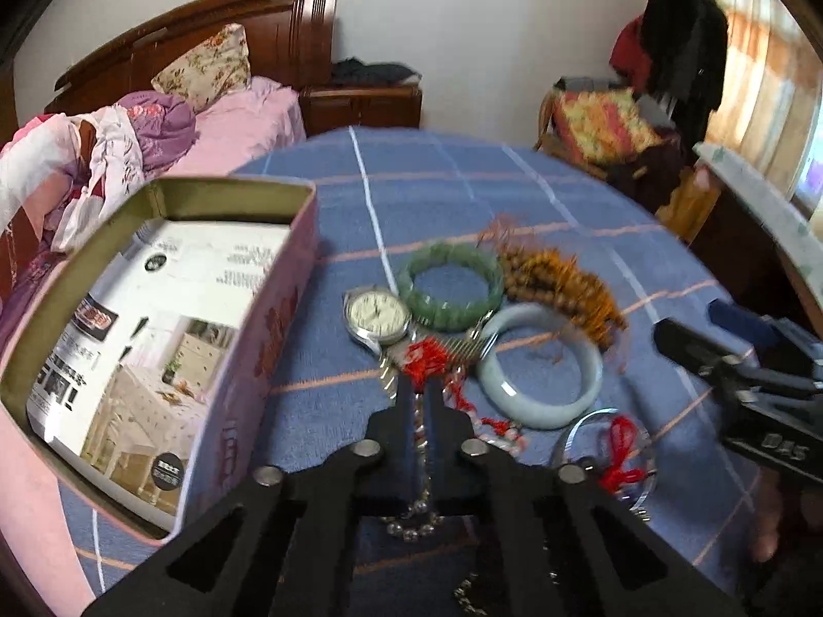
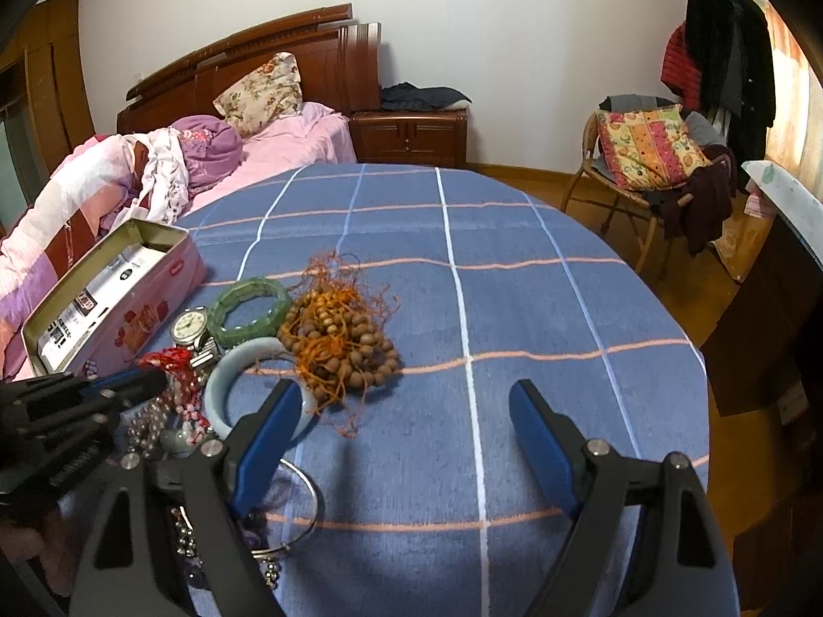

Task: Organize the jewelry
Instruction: 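Grasp the red cord with jade pendant using the left tool, then grasp the silver bangle with the right tool while the left tool lifts the pendant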

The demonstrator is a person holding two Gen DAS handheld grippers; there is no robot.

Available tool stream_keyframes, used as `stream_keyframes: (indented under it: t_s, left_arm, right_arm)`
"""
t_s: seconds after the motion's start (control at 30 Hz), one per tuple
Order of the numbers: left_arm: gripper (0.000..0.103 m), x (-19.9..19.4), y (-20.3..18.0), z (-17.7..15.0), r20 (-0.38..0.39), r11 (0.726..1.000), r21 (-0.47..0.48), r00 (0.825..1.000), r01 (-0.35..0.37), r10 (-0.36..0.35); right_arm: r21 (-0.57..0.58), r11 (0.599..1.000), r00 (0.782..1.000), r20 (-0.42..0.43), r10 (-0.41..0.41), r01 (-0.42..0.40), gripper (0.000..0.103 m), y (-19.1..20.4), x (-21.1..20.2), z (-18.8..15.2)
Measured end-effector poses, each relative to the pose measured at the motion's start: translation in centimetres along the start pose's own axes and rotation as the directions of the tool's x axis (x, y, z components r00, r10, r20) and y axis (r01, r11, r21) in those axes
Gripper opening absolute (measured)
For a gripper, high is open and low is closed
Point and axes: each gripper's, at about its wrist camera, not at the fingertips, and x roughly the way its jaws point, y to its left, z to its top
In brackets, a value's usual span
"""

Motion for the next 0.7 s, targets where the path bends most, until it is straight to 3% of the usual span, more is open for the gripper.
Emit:
stream_keyframes:
  t_s: [0.1,0.27,0.57,0.7]
  left_arm:
    - [0.002,-1.0,-0.4,0.1,0.047,1.0,0.028,0.999,0.01,-0.012]
    - [0.001,-0.8,-0.2,0.2,0.043,1.0,0.025,0.999,0.015,-0.016]
    - [0.001,-5.8,0.7,2.4,0.214,1.0,0.027,0.977,0.014,-0.019]
    - [0.001,-6.4,1.0,2.3,0.229,1.0,0.014,0.973,0.012,-0.015]
  right_arm:
    - [-0.003,1.0,1.0,0.0,0.003,-0.003,0.081,0.0,0.2,0.3]
    - [-0.014,1.0,1.0,0.007,0.001,-0.001,0.08,0.3,0.2,0.6]
    - [-0.015,0.998,0.998,-0.012,0.064,-0.064,0.075,0.6,-1.0,-0.5]
    - [-0.034,0.988,0.988,-0.054,0.147,-0.149,0.058,2.2,-1.2,-1.6]
